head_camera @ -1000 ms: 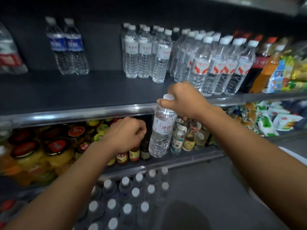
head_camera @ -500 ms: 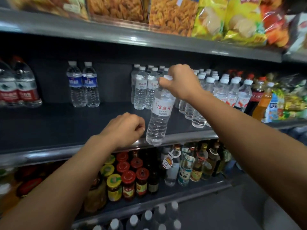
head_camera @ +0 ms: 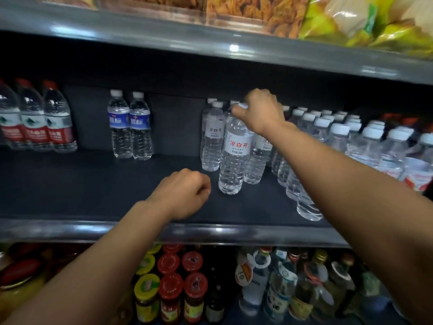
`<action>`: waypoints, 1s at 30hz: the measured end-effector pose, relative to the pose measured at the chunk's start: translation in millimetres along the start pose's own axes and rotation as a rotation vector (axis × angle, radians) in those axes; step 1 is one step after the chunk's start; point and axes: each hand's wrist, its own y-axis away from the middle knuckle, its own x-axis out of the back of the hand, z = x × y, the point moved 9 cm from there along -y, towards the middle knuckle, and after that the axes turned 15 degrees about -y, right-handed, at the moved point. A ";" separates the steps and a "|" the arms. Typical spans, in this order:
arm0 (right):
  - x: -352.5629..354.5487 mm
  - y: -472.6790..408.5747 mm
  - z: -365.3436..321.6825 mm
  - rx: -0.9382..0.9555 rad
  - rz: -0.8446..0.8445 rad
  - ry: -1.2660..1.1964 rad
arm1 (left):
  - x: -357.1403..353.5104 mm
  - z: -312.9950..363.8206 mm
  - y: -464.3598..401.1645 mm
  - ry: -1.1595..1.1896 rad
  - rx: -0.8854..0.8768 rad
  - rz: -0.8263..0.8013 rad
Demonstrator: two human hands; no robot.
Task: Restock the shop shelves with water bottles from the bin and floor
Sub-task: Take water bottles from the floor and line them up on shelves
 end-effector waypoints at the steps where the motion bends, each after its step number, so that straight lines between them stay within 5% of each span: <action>1: -5.2 -6.2 7.1 -0.003 -0.014 -0.001 | -3.4 2.9 -4.8 -0.002 0.009 0.001; 15: -53.2 -58.6 54.9 -0.053 -0.152 -0.056 | -31.7 -0.4 -21.0 -0.050 0.143 -0.033; 30: -54.8 -50.2 62.8 -0.133 -0.138 -0.114 | -34.3 9.0 -37.3 -0.013 0.062 0.008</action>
